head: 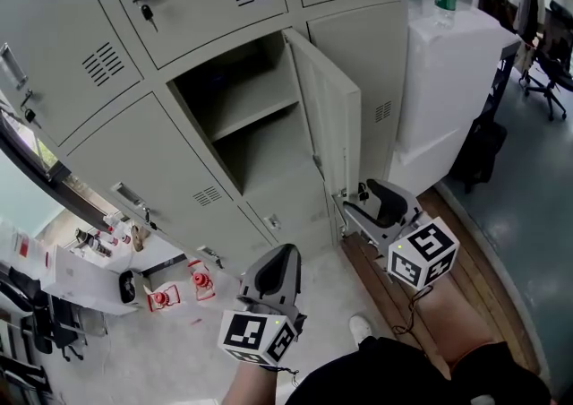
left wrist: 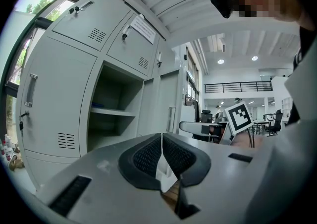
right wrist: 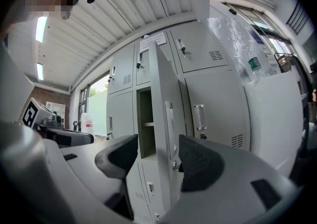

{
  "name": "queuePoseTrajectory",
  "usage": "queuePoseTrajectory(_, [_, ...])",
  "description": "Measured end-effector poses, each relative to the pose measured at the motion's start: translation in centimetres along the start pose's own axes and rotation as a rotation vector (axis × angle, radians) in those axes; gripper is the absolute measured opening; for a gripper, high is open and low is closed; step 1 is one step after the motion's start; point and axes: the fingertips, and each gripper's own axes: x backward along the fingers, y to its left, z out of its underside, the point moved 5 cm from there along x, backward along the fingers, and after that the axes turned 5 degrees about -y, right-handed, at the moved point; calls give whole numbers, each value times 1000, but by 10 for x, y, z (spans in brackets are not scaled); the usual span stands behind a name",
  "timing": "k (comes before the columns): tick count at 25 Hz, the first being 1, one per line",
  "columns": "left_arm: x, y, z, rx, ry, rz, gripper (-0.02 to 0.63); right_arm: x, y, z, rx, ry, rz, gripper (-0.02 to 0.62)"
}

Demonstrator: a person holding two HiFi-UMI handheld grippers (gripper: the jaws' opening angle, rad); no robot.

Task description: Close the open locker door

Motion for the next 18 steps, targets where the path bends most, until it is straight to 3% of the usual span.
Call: queuePoseTrajectory(18, [-12, 8, -7, -1, -32, -86, 21, -31, -7, -4, 0, 10, -104, 278])
